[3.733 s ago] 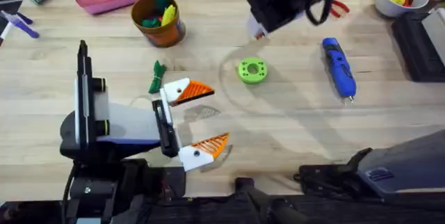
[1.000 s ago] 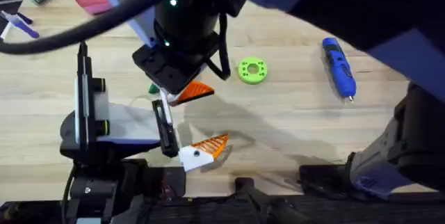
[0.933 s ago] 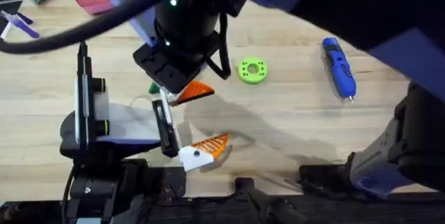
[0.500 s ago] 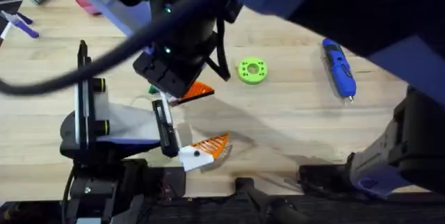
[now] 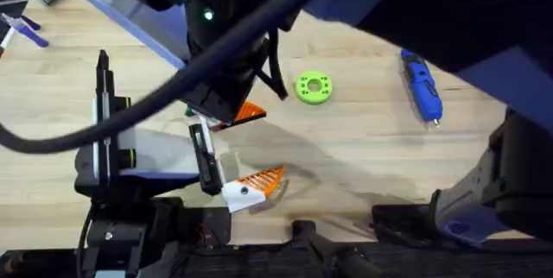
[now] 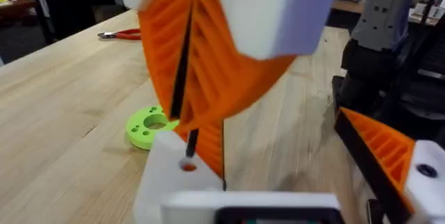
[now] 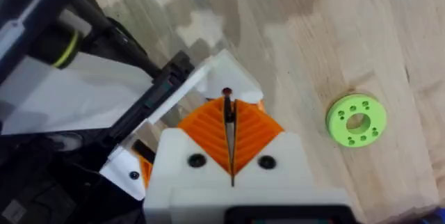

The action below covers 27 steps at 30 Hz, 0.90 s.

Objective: Pick up the gripper from the table and insert it into the empty holder that is missing its gripper. Then pick up a screw, insert it into the mounting hole, and use the screwdriver to tighten it. Finally, clean up the table by picking up the vegetable and placing it into the bucket.

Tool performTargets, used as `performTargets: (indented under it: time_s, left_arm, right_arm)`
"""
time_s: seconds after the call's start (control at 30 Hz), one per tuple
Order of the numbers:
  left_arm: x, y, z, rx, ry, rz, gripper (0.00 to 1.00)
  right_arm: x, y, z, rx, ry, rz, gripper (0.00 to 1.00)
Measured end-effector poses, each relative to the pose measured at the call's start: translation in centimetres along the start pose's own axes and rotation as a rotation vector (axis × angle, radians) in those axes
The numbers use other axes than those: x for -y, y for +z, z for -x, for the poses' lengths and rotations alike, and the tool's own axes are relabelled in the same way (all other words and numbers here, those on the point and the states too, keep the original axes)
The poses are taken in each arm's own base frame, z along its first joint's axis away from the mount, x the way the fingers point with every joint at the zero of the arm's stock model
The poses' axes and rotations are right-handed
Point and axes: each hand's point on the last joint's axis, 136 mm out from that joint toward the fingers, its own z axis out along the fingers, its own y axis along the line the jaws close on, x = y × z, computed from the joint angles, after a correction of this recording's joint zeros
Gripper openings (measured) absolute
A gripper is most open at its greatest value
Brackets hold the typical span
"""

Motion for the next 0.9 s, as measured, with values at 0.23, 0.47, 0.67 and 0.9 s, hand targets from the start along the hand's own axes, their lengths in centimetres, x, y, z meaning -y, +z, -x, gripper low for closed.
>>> performTargets:
  time_s: [0.23, 0.47, 0.67, 0.9]
  left_arm:
    - [0.0, 0.0, 0.0, 0.000, 0.000, 0.000, 0.985]
    - [0.0, 0.0, 0.0, 0.000, 0.000, 0.000, 0.985]
    - [0.0, 0.0, 0.0, 0.000, 0.000, 0.000, 0.985]
    - [0.0, 0.0, 0.0, 0.000, 0.000, 0.000, 0.985]
  right_arm:
    - [0.0, 0.0, -0.2, -0.008, -0.052, -0.001, 0.006]
    - [0.1, 0.0, -0.5, -0.020, -0.098, -0.003, 0.006]
    - [0.1, 0.0, -0.7, -0.030, -0.116, -0.002, 0.006]
    - [0.2, -1.1, -0.6, -0.018, -0.143, -0.010, 0.006]
